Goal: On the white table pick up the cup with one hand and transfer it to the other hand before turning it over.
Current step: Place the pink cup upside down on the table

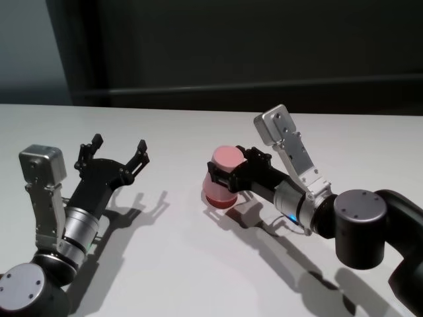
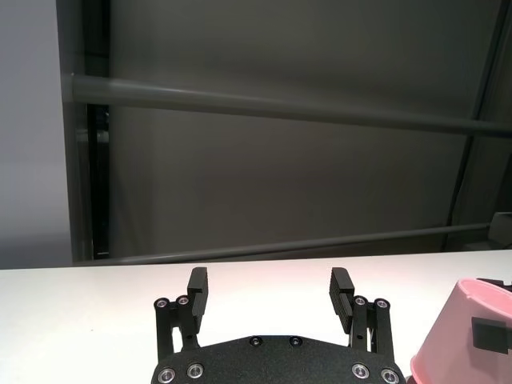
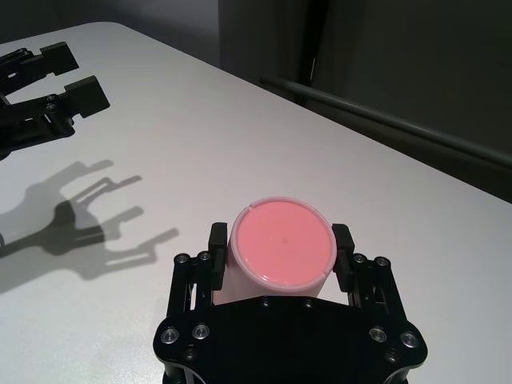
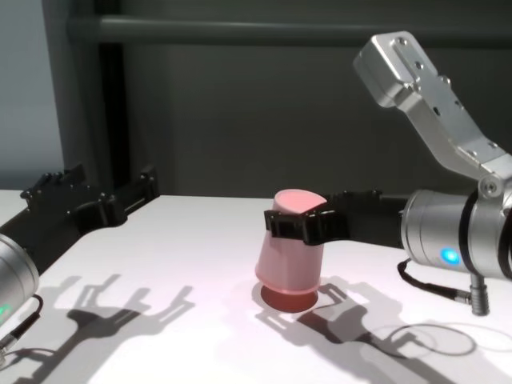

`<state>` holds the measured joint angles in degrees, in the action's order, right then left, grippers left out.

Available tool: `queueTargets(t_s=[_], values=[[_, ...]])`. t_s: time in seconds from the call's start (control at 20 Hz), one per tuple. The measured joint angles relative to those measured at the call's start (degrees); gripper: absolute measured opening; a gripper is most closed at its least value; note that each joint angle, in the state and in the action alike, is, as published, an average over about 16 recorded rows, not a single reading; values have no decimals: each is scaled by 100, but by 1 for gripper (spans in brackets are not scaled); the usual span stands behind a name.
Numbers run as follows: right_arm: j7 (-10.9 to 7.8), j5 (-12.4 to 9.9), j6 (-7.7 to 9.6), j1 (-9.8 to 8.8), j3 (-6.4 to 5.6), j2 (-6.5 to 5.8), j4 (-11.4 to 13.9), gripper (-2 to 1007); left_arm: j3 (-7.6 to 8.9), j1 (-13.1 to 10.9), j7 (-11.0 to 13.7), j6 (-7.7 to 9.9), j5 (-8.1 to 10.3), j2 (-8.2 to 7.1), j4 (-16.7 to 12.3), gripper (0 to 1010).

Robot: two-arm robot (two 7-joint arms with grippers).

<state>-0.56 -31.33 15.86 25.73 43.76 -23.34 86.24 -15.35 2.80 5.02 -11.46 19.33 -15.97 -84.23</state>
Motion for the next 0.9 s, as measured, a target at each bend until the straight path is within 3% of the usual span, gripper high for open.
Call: queueTargets(t_s=[0.6,0.9], values=[[-140,89,15,-90,-89,159,-237,843,0,0,0,0,0,0,0,1003],[-233,86,-105,-160,-227,221,-261,934,0,0,0,0,0,0,0,1003]])
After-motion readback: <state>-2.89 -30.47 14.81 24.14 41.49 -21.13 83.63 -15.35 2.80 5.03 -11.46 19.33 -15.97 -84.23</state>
